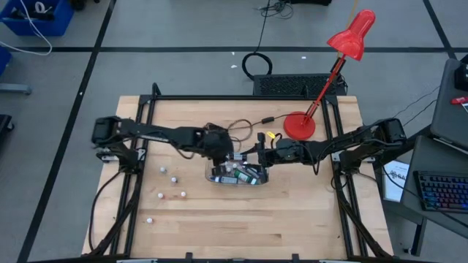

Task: Pick & Place food coloring
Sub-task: Put the small blue food coloring bottle into the transparent bin

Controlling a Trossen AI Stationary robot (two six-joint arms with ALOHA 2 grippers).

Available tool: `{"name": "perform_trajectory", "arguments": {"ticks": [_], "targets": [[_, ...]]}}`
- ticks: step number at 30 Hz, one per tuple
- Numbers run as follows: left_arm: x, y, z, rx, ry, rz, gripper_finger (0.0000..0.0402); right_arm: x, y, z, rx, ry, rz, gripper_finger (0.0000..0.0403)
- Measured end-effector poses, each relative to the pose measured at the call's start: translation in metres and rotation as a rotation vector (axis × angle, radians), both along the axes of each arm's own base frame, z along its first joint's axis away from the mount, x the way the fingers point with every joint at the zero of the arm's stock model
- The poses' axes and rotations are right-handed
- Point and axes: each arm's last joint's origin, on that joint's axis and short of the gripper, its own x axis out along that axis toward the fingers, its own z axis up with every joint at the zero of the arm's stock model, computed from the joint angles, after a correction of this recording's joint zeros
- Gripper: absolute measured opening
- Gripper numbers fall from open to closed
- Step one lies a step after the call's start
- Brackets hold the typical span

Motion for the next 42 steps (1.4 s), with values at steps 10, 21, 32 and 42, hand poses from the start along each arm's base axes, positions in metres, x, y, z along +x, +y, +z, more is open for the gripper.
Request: {"name": "perform_trajectory", "arguments": {"ticks": [10,21,32,42], "targets": [[0.029,-0.005,-0.037,0.014,0.16,-0.055,0.0055,0.0,0.0,-0.002,0.0,0.015,0.001,0.0173],[0.035,-0.005,-0.048,0.019,0.16,-0.059,0.0055,-0.001,0.0,-0.005,-0.002,0.043,0.001,0.0169],[0.036,-0.006,-0.052,-0.029,0.167,-0.039,0.0144,-0.002,0.0,-0.006,-0.002,0.051,0.004,0.0168],[0.029,-0.006,-0.03,-0.014,0.113,-0.047,0.0193,-0.001,0.0,-0.001,-0.003,0.019,0.004,0.017]]}}
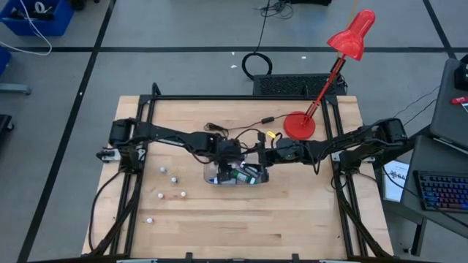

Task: Pick & Place food coloring
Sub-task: Put the small blue food coloring bottle into the transparent bin

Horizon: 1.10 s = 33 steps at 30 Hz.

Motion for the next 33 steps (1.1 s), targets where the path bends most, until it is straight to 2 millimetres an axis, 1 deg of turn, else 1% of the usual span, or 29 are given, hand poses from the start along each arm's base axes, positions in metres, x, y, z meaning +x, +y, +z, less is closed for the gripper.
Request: {"name": "perform_trajectory", "arguments": {"ticks": [2,4,8,11,14,17,21,24,28,30,33], "targets": [[-0.005,0.0,0.016,0.009,-0.033,0.001,0.0194,0.0,0.0,-0.001,0.0,0.009,0.002,0.017],[-0.016,0.0,0.033,0.012,-0.04,0.002,0.0194,0.0,0.0,-0.004,-0.001,0.03,0.003,0.0169],[-0.047,-0.007,0.061,-0.041,0.037,0.004,0.0195,0.0,0.0,-0.003,-0.001,0.026,0.003,0.0169],[-0.076,-0.02,0.074,-0.08,0.163,0.038,0.0195,-0.001,0.0,-0.004,-0.001,0.035,0.003,0.0168],[-0.102,-0.032,0.076,-0.05,0.273,0.171,0.0195,-0.001,0.0,-0.006,-0.001,0.05,0.002,0.0167],[-0.123,-0.042,0.072,-0.002,0.316,0.344,0.0195,-0.001,0.0,-0.006,-0.001,0.054,0.002,0.0169],[-0.145,-0.05,0.056,0.008,0.325,0.564,0.0195,-0.001,0.0,-0.006,-0.001,0.056,0.002,0.0167],[-0.165,-0.049,0.037,-0.006,0.363,0.711,0.0195,-0.001,0.0,-0.006,-0.001,0.054,0.003,0.0168],[-0.192,-0.041,0.012,-0.031,0.431,0.878,0.0195,-0.001,0.0,-0.007,-0.001,0.061,0.003,0.0171],[-0.204,-0.038,0.004,-0.046,0.446,0.934,0.0195,-0.001,0.0,-0.007,-0.002,0.062,0.003,0.017],[-0.217,-0.036,0.001,-0.103,0.396,0.945,0.0195,-0.002,0.0,-0.007,-0.003,0.062,0.003,0.0169]]}}
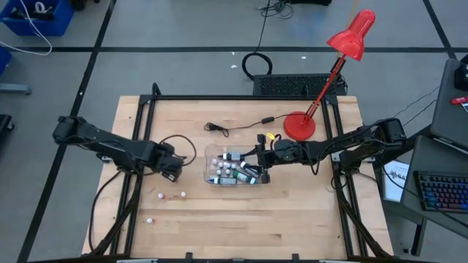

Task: Pick & Place food coloring
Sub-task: Put the small blue food coloring bottle into the transparent bin

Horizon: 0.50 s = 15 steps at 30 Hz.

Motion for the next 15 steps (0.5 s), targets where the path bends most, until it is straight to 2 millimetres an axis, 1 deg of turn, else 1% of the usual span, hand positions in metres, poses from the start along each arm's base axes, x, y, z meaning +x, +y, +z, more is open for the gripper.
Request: {"name": "perform_trajectory", "arguments": {"ticks": [3,6,10,15], "targets": [[-0.009,0.002,0.0,-0.012,-0.083,0.006,0.0195,0.0,0.0,0.0,0.0,0.001,0.001,0.0169],[-0.017,0.004,-0.003,-0.018,-0.125,0.032,0.0195,0.0,0.0,-0.001,-0.001,0.009,0.001,0.0171],[-0.016,0.004,-0.004,-0.015,-0.144,0.047,0.0195,0.0,0.0,-0.001,-0.001,0.008,0.001,0.0171],[-0.013,0.003,-0.009,-0.012,-0.094,0.055,0.0195,0.0,0.0,-0.001,0.001,0.008,0.001,0.0171]]}}
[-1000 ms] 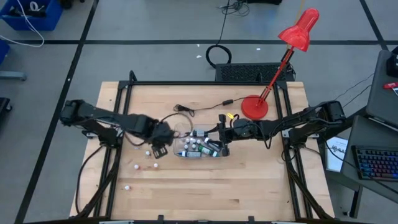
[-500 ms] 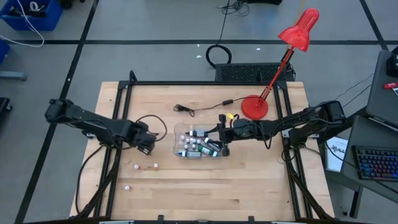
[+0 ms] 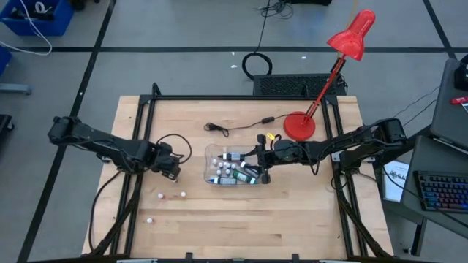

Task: Pick & Place food coloring
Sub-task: Put the small blue food coloring bottle into the transparent bin

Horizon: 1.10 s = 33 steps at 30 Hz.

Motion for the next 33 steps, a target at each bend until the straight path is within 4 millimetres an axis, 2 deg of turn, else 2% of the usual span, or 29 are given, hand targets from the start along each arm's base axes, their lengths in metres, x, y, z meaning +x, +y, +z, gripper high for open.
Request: {"name": "perform_trajectory", "arguments": {"ticks": [17,33], "targets": [[0.011,-0.004,-0.021,-0.018,0.165,0.023,0.0195,0.0,0.0,0.0,0.005,-0.001,-0.002,0.0167],[0.012,-0.004,-0.023,-0.006,0.179,0.034,0.0193,0.0,0.0,0.0,0.005,-0.001,-0.001,0.0171]]}}
